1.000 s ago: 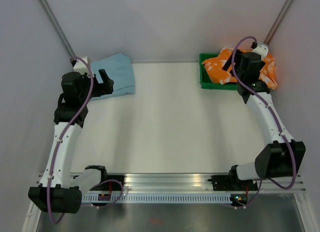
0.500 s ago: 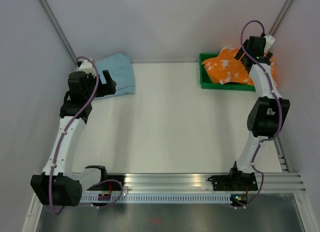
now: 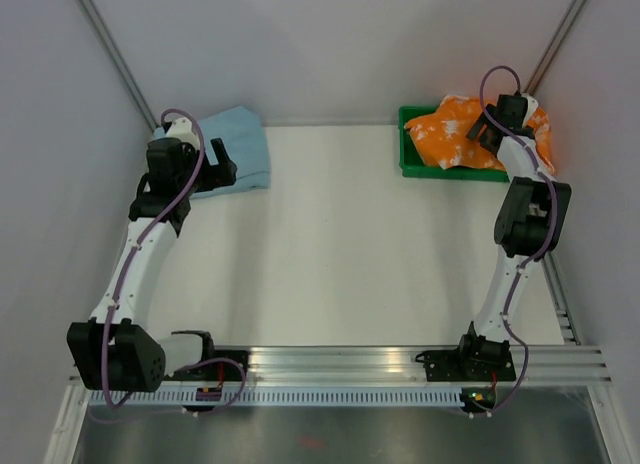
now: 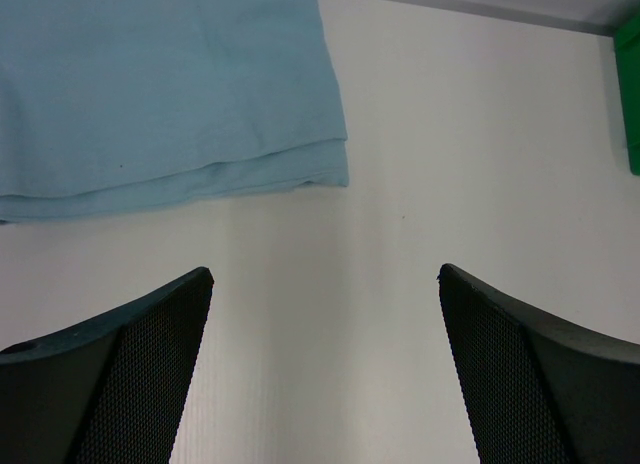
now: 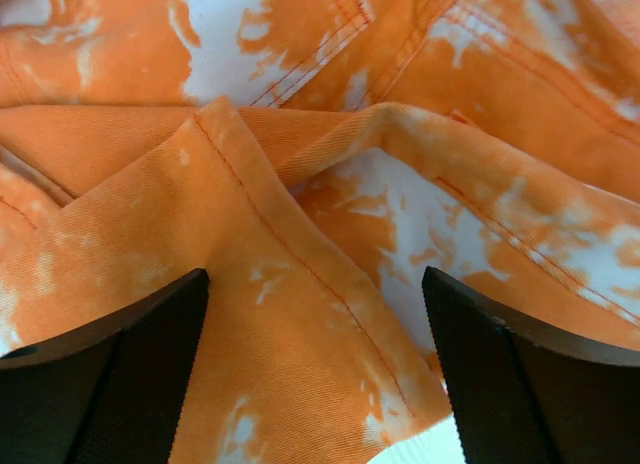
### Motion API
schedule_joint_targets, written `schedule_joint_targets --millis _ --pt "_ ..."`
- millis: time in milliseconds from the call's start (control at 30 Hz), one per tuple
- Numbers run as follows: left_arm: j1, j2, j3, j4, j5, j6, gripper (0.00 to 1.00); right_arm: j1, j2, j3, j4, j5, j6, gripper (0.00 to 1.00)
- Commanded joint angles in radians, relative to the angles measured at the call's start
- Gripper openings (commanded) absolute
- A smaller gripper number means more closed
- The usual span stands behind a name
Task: Fold and stack the trousers
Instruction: Grab the trousers from the pile
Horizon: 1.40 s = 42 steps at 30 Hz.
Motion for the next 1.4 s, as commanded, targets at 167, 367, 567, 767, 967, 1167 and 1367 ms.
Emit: schedule_joint_targets --millis 167,367,567,767,967,1167,1367 --pt "-0.002 0.048 0.078 0.028 0.034 -0.027 1.00 -0.002 0.162 0.112 0.064 -0.051 -0.040 0.72" --pt "-0.002 0.058 0.089 0.023 0.021 -0.020 1.00 -0.004 0.234 0.210 0.006 -0.049 -0.103 0.14" --pt "-0.002 0.065 0.095 0.025 0.024 -0.027 1.00 -0.002 0.170 0.212 0.038 -0.094 -0.123 0.00" --pt "-0.002 0.064 0.105 0.029 0.028 -0.011 1.00 0.005 0.029 0.287 0.078 -0.175 -0.148 0.00" --pt "-0.002 0.067 0.130 0.048 0.063 -0.010 1.00 0.085 -0.184 0.309 0.116 -0.394 -0.166 0.00" --pt "-0.002 0.047 0.171 0.063 0.088 -0.013 1.00 0.307 -0.490 0.261 0.136 -0.462 -0.294 0.00" --pt "-0.002 0.021 0.185 0.089 0.125 -0.019 1.00 0.358 -0.718 0.191 0.225 -0.765 -0.013 0.00"
